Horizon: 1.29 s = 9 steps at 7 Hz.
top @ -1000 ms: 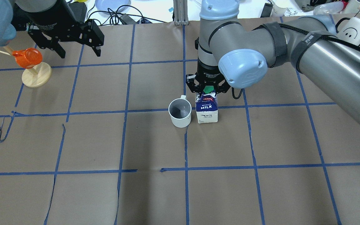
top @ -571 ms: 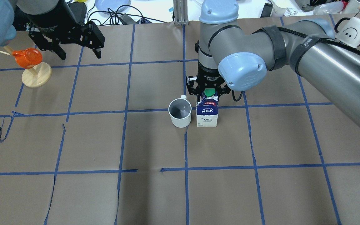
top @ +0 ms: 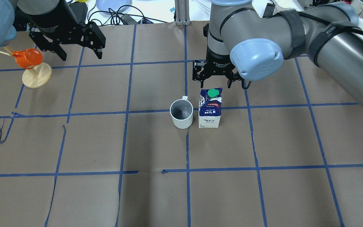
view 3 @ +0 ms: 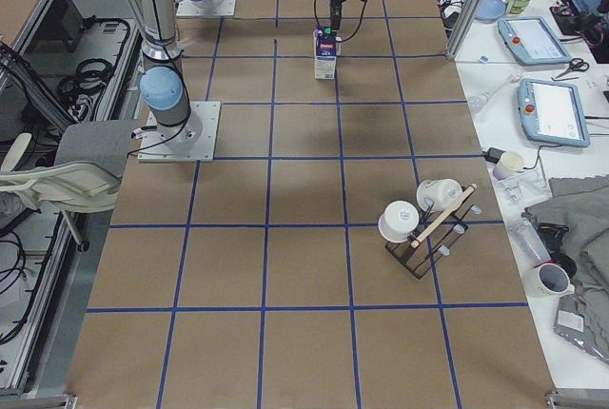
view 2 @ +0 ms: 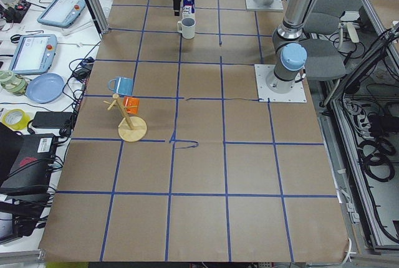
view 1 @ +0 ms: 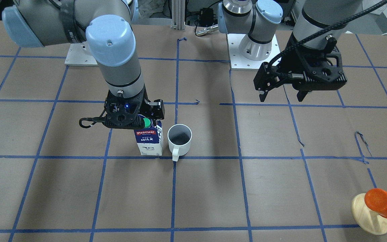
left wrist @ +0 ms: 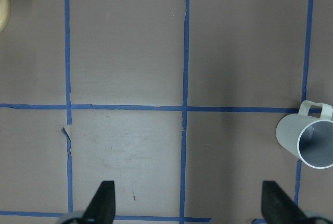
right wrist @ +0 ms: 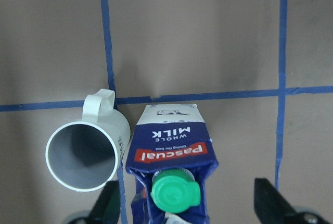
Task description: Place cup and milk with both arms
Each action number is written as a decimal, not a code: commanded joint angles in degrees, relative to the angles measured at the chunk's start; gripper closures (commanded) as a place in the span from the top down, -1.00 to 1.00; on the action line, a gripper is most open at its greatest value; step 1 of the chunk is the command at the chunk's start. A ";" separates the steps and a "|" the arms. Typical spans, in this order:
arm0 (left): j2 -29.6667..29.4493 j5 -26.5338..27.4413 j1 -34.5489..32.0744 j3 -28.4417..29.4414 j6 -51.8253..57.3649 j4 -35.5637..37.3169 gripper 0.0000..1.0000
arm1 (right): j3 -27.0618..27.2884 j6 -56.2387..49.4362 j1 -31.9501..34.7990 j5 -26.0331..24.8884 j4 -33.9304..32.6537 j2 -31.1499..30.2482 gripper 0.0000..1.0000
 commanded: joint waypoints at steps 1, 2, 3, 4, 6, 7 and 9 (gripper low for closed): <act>-0.26 -0.09 -0.05 0.00 -0.09 0.08 1.00 | -8.48 -1.07 -1.33 -0.44 10.57 -2.82 0.87; -0.18 0.00 -0.05 0.09 -0.09 0.08 1.00 | -10.79 -1.95 -1.34 -0.18 13.84 -5.35 0.95; -0.18 -0.09 -0.05 0.09 -0.09 0.08 1.00 | -10.46 -3.52 -1.25 0.18 13.96 -7.81 1.00; -0.18 -0.09 -0.05 0.09 -0.09 0.08 1.00 | -9.85 -4.06 -1.25 -0.43 13.88 -7.84 1.00; -0.18 -0.18 -0.05 0.09 -0.09 0.17 1.00 | -9.23 -6.68 -4.30 -0.61 13.34 -7.66 1.00; -0.18 -0.18 -0.05 0.09 -0.09 0.34 1.00 | -9.23 -10.88 -8.59 -0.18 13.09 -8.18 1.00; -0.18 -0.09 -0.14 0.18 -0.09 0.34 1.00 | -9.14 -16.11 -11.62 -0.35 12.30 -8.36 1.00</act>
